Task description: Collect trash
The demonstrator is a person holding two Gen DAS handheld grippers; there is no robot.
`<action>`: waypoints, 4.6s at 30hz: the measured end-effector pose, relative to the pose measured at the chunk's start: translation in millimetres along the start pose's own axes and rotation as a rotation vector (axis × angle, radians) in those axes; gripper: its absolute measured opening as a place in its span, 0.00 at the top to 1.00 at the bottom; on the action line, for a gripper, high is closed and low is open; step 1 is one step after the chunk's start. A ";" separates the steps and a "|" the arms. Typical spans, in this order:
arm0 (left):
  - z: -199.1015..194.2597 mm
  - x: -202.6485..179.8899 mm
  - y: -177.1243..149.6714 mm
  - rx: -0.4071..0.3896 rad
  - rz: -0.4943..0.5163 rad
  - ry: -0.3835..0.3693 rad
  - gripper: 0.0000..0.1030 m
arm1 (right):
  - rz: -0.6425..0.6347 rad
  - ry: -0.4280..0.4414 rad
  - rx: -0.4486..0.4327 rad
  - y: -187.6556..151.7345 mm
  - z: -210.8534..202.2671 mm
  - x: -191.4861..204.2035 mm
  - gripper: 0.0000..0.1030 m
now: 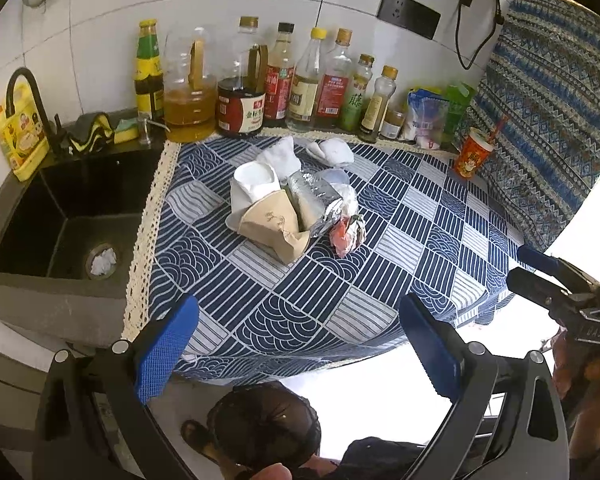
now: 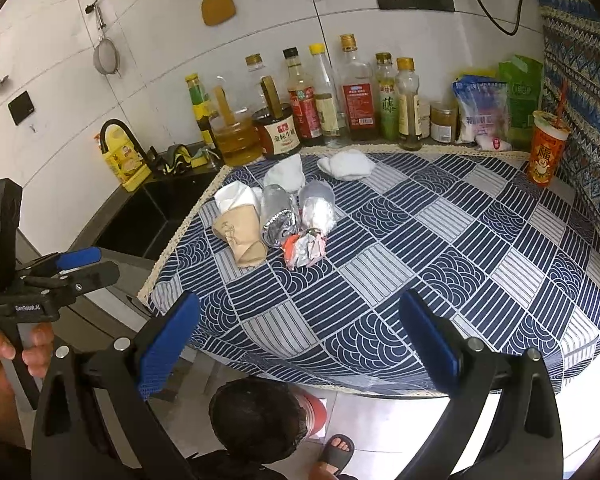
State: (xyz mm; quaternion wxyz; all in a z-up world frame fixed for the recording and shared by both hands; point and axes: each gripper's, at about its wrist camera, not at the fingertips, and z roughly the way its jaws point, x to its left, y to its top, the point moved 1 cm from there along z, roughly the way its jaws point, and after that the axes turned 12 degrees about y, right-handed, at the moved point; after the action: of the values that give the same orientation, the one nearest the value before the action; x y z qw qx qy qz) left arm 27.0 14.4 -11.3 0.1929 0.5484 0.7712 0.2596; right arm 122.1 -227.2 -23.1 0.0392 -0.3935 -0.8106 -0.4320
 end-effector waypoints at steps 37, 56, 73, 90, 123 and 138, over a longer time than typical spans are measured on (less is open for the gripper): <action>4.0 13.9 5.2 0.024 -0.072 -0.074 0.06 | 0.030 0.012 0.020 4.5 10.4 -4.3 0.04; 58.4 44.5 -1.0 0.100 -0.272 -0.121 0.06 | 0.062 0.001 0.075 -4.1 36.8 -22.7 0.04; 147.5 41.0 23.9 0.234 -0.388 -0.164 0.08 | 0.170 0.071 0.188 8.1 109.6 -57.6 0.04; 210.5 27.0 52.8 0.339 -0.383 -0.115 0.33 | 0.155 0.112 0.296 39.5 196.4 -75.9 0.18; 173.6 23.2 33.4 0.270 -0.307 -0.113 0.72 | 0.070 0.110 0.278 22.4 188.3 -51.4 0.62; 134.6 30.4 -4.0 0.243 -0.314 -0.130 0.72 | 0.028 0.135 0.282 -6.2 160.7 -18.6 0.62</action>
State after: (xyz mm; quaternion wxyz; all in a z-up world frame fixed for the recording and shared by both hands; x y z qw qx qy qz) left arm 92.5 67.6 -120.6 0.2130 0.4564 0.8586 0.0957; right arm 175.2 -122.9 -134.9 0.1544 -0.3653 -0.8532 -0.3387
